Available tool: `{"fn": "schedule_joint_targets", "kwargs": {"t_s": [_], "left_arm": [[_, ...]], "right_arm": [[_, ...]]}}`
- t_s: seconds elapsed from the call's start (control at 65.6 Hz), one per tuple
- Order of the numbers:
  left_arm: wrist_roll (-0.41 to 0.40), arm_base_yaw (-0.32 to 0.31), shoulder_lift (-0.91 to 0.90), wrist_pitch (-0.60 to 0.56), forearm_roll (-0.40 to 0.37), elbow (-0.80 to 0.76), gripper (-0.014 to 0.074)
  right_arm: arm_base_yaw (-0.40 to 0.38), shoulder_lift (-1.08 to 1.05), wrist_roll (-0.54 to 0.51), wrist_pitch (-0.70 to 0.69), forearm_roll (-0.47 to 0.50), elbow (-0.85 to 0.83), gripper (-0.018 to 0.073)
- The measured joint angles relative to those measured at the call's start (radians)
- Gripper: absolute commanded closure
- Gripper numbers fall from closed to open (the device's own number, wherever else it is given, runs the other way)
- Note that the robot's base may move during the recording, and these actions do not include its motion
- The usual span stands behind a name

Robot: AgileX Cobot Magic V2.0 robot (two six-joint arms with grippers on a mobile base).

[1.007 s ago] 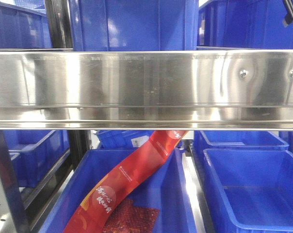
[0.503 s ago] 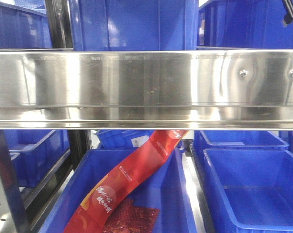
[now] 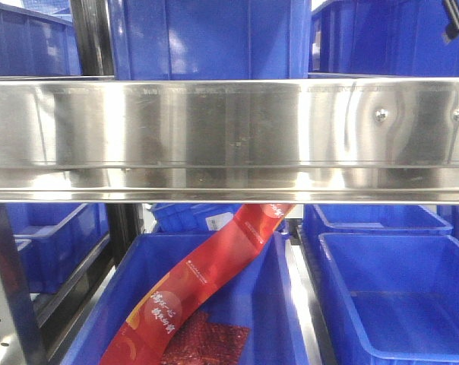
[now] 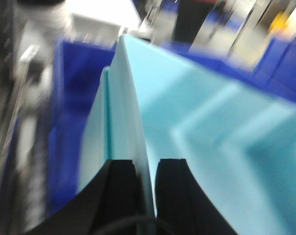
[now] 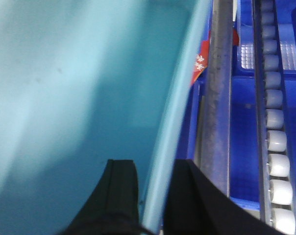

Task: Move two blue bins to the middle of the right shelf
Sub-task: 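Lower the teal bin onto the upper shelf rollers with both grippers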

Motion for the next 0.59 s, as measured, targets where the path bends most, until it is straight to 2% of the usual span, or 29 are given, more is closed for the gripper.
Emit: {"fn": "schedule_joint_targets", "kwargs": {"t_s": [0.32,0.473,0.595], "left_arm": [[-0.008,-0.002,0.101,0.243,0.175,0.002,0.0707],[-0.008,-0.004,0.149,0.286,0.245,0.002,0.0707],[-0.008,-0.004,0.181,0.289,0.274,0.002,0.0707]], "right_arm": [[0.0,0.122,-0.053,0.0,-0.014,0.0,0.0712],[0.002,0.183,-0.066,-0.067,-0.031,0.0,0.0712],[0.004,0.22,-0.079,-0.163,-0.063,0.0,0.0712]]}}
